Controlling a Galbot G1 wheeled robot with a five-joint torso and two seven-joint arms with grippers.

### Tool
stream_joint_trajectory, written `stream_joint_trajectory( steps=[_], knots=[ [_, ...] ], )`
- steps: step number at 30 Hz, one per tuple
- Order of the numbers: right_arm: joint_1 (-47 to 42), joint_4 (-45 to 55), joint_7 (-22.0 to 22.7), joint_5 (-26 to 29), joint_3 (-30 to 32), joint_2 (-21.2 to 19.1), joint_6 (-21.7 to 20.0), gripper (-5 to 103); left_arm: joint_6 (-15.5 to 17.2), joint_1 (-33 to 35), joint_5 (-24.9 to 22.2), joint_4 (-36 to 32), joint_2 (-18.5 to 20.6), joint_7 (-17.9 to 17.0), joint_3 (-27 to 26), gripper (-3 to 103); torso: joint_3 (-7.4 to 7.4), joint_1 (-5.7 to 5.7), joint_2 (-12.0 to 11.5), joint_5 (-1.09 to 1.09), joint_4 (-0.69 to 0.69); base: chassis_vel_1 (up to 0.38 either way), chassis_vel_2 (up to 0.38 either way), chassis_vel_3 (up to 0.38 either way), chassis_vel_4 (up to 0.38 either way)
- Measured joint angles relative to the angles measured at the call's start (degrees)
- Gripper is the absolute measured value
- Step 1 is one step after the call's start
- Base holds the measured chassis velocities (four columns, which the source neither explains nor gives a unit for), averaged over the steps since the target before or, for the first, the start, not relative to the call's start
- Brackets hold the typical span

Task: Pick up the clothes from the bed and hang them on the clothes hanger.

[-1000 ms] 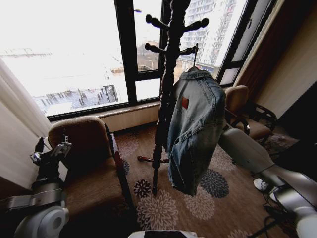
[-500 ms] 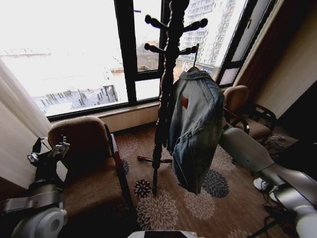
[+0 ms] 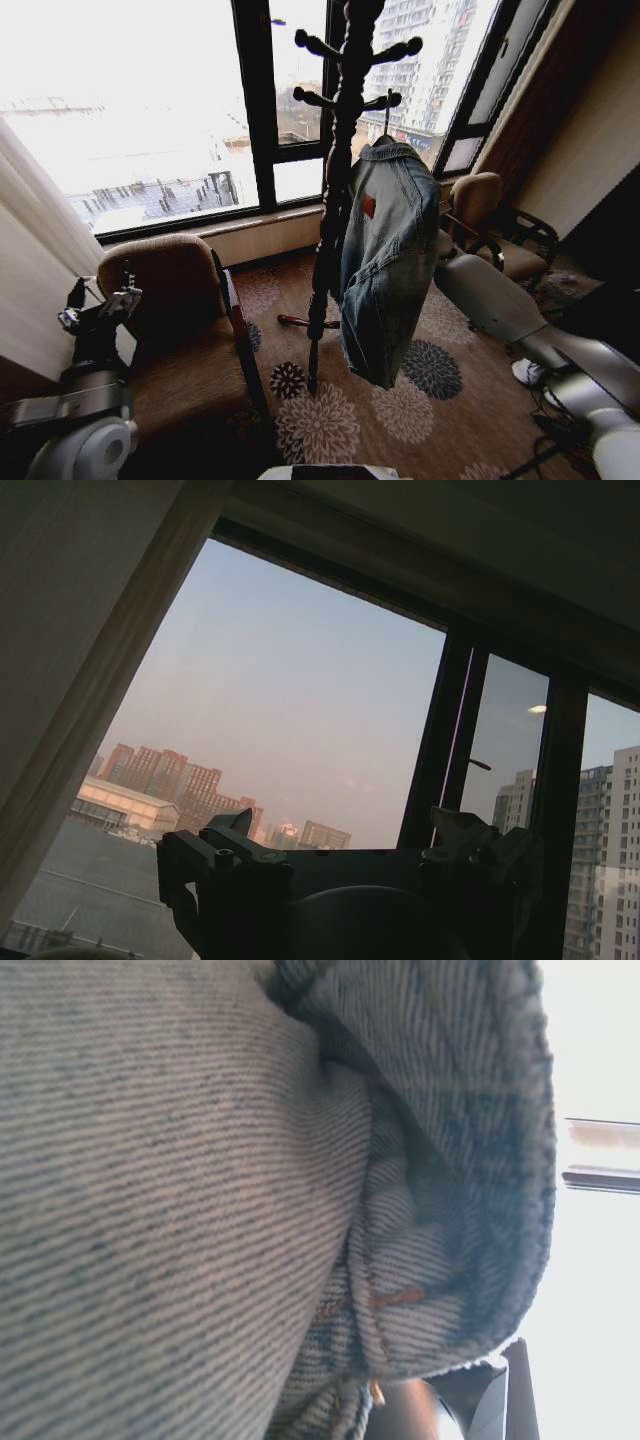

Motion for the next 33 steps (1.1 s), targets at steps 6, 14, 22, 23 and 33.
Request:
stream_joint_trajectory(
  steps=[6,14,22,23,33],
  knots=[
    [0.0,-0.51,0.32,0.06,-0.01,-0.13,-0.68,16,0.0,-0.34,0.03,0.37,0.03,0.08,0.21,100,0.0,0.0,0.0,-0.01,0.0,0.0,0.0,0.0,0.0],
    [0.22,-1.26,0.64,0.18,-0.01,-0.32,-1.3,16,-0.08,-0.51,-0.52,0.68,0.67,0.16,-0.18,100,0.0,0.0,0.0,0.0,0.0,0.0,0.0,0.0,0.0],
    [0.31,-1.25,1.12,0.38,-0.02,-0.89,-1.45,16,-0.23,-0.44,-0.74,0.72,0.74,0.33,-0.29,100,0.0,0.0,0.0,0.0,0.0,0.0,0.0,0.0,0.0],
    [0.3,-1.24,1.17,0.4,-0.02,-0.94,-1.46,16,-0.24,-0.43,-0.74,0.72,0.74,0.33,-0.29,100,0.0,0.0,0.0,0.0,0.0,0.0,0.0,0.0,0.0],
    [-0.58,-0.48,2.9,0.34,0.24,-1.22,-1.32,16,-0.41,-0.3,-0.81,0.78,0.71,0.44,-0.23,100,0.0,0.0,0.0,0.01,0.0,0.0,0.0,0.0,0.0]
  ],
)
